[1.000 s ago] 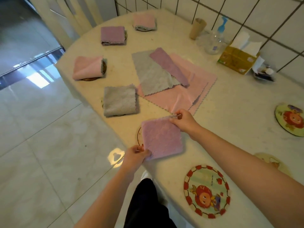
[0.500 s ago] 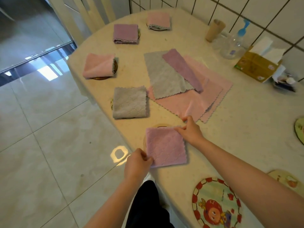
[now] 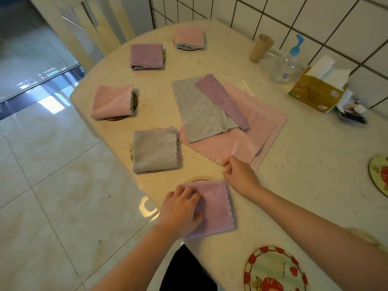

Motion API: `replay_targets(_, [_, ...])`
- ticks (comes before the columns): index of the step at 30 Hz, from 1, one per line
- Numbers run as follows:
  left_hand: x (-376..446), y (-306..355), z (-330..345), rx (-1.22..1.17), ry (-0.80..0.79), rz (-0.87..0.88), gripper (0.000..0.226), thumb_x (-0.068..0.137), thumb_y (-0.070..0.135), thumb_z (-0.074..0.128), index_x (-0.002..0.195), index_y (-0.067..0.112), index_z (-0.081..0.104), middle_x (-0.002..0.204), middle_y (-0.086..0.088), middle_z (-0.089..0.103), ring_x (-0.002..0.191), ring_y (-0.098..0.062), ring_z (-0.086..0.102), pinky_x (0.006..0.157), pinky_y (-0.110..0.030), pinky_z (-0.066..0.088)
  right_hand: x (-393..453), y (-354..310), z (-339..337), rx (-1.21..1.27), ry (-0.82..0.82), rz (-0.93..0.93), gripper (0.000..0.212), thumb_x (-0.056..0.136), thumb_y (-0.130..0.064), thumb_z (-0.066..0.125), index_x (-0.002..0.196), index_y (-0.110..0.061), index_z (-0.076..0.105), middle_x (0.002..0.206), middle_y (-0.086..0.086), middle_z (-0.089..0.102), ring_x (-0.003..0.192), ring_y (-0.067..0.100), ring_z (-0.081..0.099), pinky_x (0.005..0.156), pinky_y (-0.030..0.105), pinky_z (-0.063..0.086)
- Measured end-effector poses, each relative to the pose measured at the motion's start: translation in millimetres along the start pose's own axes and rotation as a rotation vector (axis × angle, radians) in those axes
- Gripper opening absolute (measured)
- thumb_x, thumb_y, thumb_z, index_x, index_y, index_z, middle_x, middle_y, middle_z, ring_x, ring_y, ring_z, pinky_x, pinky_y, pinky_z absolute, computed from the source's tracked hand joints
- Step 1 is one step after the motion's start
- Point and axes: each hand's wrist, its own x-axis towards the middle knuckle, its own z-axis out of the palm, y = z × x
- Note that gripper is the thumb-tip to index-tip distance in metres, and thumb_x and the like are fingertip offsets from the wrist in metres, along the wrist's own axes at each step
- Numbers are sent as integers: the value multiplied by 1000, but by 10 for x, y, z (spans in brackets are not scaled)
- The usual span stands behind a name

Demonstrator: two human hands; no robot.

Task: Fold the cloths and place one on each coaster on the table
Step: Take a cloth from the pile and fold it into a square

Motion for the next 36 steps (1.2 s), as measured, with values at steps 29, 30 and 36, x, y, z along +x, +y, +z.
replay_targets(29, [2110,-682,-538,41,65,76,33,89,22,55,121,19,48,121,-2,44,110,-25,43,71,-29,35,1418,195,-931,41,206,66,46,85,-13,57,130,-4,49,129,20,44,115,34,48,95,32,38])
replay_targets(30, [2110,-706,-523,-4,85,65,32,89,20,55,120,18,51,119,-2,46,109,-26,45,72,-31,41,1406,171,-978,45,215,54,49,85,-11,56,132,-4,46,130,19,42,116,33,47,98,31,36])
replay_targets(36, [2182,-779,-889,-571,315,-218,13,89,6,51,96,11,61,95,-4,55,87,-26,56,74,-34,48,1468,229,-1261,73,418,59,39,86,-1,51,123,-8,61,121,17,58,111,31,54,97,28,37])
